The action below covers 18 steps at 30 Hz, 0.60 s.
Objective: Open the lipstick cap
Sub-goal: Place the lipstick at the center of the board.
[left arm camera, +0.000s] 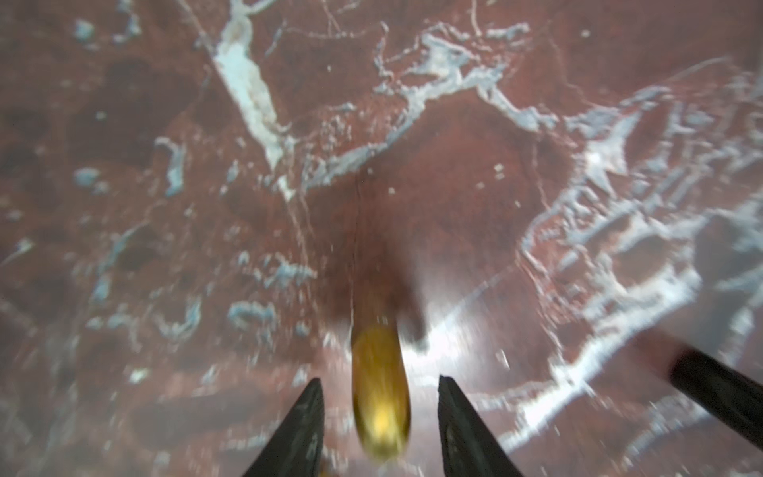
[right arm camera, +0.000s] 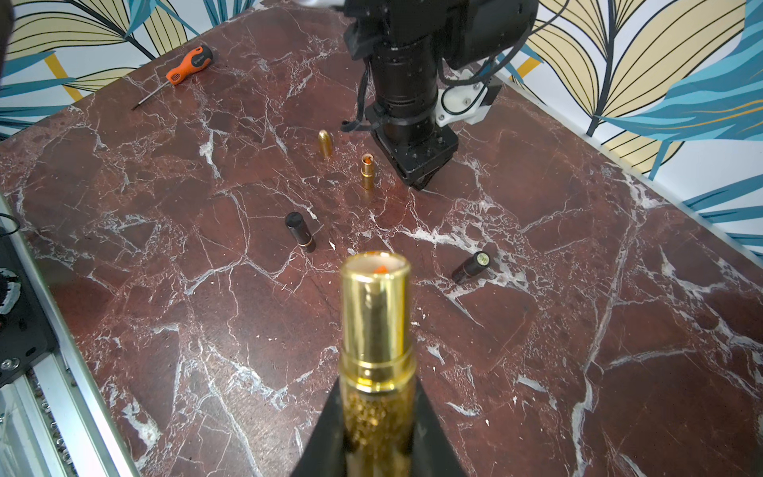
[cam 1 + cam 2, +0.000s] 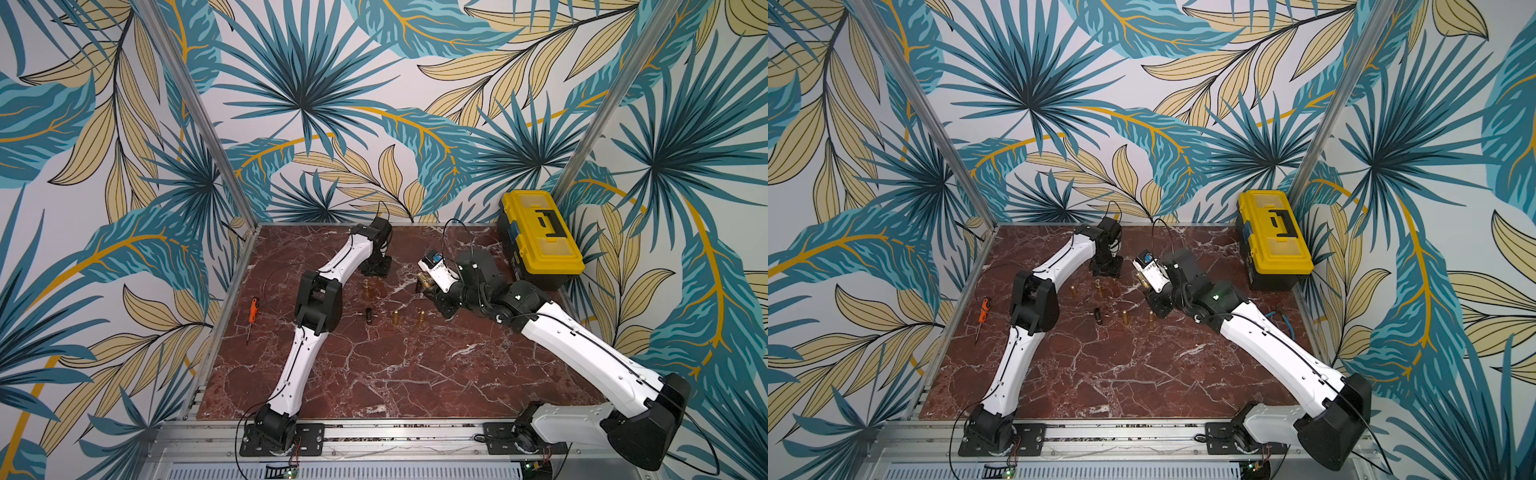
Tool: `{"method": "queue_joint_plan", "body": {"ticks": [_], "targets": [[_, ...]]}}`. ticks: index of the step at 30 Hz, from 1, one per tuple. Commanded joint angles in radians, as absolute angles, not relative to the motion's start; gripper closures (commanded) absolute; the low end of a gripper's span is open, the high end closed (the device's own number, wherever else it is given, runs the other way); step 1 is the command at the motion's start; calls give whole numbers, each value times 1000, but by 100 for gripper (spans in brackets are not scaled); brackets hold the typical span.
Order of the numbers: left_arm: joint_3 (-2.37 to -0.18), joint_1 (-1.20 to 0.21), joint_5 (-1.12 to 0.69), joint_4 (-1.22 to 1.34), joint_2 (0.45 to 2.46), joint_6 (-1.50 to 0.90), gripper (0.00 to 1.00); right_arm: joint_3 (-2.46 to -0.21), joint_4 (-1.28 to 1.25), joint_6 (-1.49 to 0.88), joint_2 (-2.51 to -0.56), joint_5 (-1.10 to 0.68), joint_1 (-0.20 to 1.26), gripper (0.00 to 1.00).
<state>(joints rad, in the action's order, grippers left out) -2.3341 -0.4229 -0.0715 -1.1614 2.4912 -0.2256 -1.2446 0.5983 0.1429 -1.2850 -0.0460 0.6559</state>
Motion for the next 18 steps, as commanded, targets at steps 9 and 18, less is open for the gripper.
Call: {"method": "queue_joint_plan", "body": {"ticks": [9,18], "targets": [[-2115,-439,-240,-1145,2053,-298,52,-1201,498,113,-1320,-81,658,94],[-1943,-442,-550,-1118,1854,-337,47,-1219,450,104,-1373,-114,659,94]]}}
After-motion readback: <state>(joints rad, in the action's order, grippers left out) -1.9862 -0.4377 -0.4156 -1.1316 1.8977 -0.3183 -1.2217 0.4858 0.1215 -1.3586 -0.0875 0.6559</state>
